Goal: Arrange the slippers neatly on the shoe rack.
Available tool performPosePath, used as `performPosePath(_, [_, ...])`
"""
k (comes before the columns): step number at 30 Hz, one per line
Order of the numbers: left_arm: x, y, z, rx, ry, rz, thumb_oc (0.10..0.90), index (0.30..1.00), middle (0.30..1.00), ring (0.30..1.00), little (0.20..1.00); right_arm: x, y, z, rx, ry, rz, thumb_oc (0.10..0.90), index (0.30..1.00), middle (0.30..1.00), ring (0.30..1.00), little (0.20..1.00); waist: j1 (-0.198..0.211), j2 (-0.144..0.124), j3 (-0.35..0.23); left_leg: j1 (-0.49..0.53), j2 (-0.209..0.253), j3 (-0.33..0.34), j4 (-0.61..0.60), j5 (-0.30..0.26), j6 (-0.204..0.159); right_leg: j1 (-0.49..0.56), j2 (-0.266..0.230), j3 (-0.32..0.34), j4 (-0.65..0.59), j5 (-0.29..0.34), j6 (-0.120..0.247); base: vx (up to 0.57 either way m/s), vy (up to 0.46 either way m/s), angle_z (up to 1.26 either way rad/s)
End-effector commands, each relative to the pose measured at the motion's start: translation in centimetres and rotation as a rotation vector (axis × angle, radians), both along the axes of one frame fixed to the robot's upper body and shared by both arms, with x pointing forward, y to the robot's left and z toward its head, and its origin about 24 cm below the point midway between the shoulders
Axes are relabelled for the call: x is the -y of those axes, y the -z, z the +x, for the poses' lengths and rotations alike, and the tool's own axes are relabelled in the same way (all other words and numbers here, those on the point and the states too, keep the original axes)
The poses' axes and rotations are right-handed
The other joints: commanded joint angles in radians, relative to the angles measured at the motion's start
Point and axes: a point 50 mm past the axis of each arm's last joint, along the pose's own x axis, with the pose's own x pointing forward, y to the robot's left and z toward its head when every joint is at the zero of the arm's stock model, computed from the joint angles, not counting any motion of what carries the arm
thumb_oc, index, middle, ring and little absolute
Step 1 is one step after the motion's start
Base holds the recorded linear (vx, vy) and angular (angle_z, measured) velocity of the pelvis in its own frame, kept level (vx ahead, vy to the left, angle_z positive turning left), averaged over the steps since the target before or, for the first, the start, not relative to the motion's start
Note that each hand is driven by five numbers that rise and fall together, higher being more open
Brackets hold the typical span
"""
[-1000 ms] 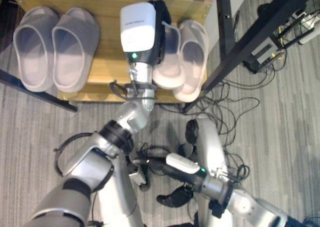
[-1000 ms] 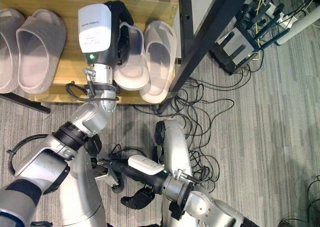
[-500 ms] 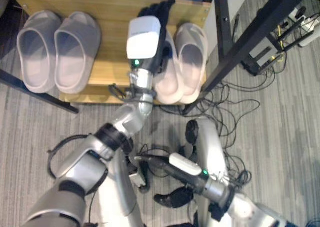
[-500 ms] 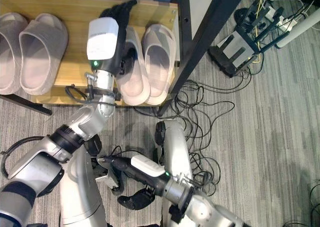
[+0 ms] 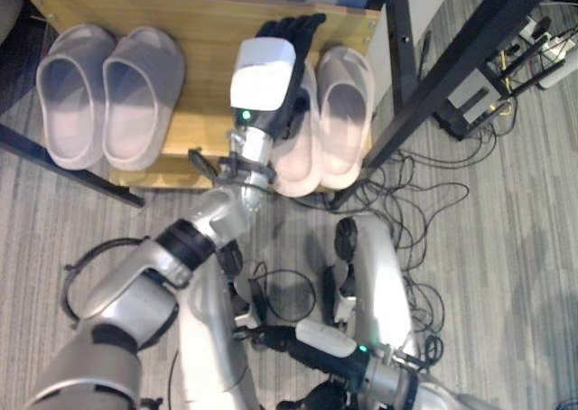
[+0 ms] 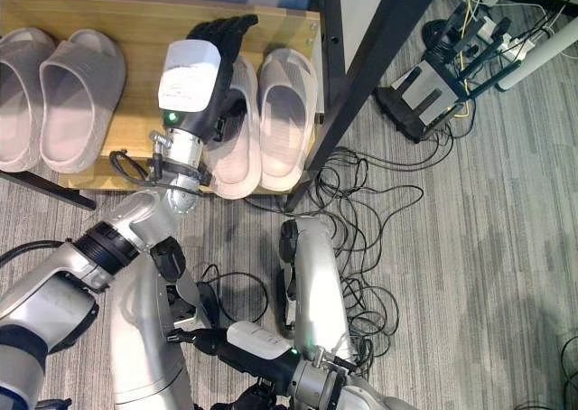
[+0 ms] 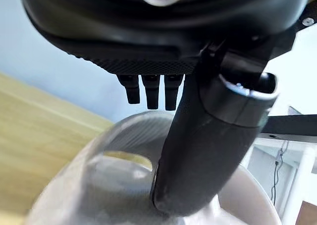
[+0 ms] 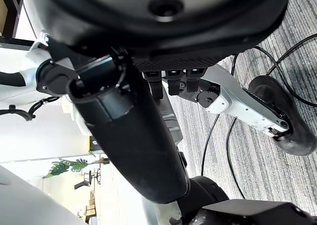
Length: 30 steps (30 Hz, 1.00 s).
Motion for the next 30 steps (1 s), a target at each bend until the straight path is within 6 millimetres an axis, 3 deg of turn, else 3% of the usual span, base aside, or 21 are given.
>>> performPosePath(1, [2.6, -5.8, -1.4, 0.235, 0.117, 0.010, 0.800, 0.900, 0.900, 0.900, 0.900, 0.6, 3.1, -0.1, -0.094, -0.013, -0.116, 0.800, 0.900, 0.900, 0.900, 0.900, 0.031, -0.009, -0.020, -0.017, -0.066, -0.145, 0.018, 0.020, -0.027, -0.015, 0.016, 0.121, -0.018, 0.057, -0.066, 0.00, 0.000, 0.00])
performPosePath(5, [2.6, -6.9, -0.5, 0.278, 0.039, 0.091, 0.800, 0.900, 0.900, 0.900, 0.900, 0.6, 3.5, 0.0, -0.112, -0.013, -0.119, 0.800, 0.900, 0.900, 0.900, 0.900, 0.023, -0.017, -0.020, -0.017, -0.063, -0.144, 0.024, 0.019, -0.025, -0.015, 0.021, 0.129, -0.016, 0.066, -0.058, 0.00, 0.000, 0.00])
performPosePath(13, [2.2, -7.4, 0.7, 0.282, -0.055, 0.172, 0.800, 0.900, 0.900, 0.900, 0.900, 0.6, 3.9, 0.4, -0.125, 0.000, -0.119, 0.800, 0.900, 0.900, 0.900, 0.900, 0.013, -0.024, -0.020, -0.017, -0.059, -0.139, 0.031, 0.016, -0.021, -0.015, 0.024, 0.134, -0.013, 0.070, -0.054, 0.00, 0.000, 0.00])
performPosePath(21, [0.4, -9.0, 1.5, 0.317, -0.184, 0.262, 0.800, 0.900, 0.900, 0.900, 0.900, 0.9, 4.1, 0.9, -0.147, 0.036, -0.100, 0.800, 0.900, 0.900, 0.900, 0.900, 0.012, -0.037, -0.020, -0.017, -0.053, -0.142, 0.029, 0.012, -0.020, -0.015, 0.029, 0.136, -0.022, 0.083, -0.046, 0.02, 0.013, -0.02])
performPosePath(30, [0.3, -10.6, 1.3, 0.350, -0.201, 0.253, 0.800, 0.900, 0.900, 0.900, 0.900, 0.8, 4.4, 0.7, -0.162, 0.044, -0.100, 0.800, 0.900, 0.900, 0.900, 0.900, 0.007, -0.024, -0.020, -0.017, -0.051, -0.143, 0.039, 0.012, -0.020, -0.015, 0.028, 0.141, -0.010, 0.076, -0.045, 0.00, 0.002, 0.00])
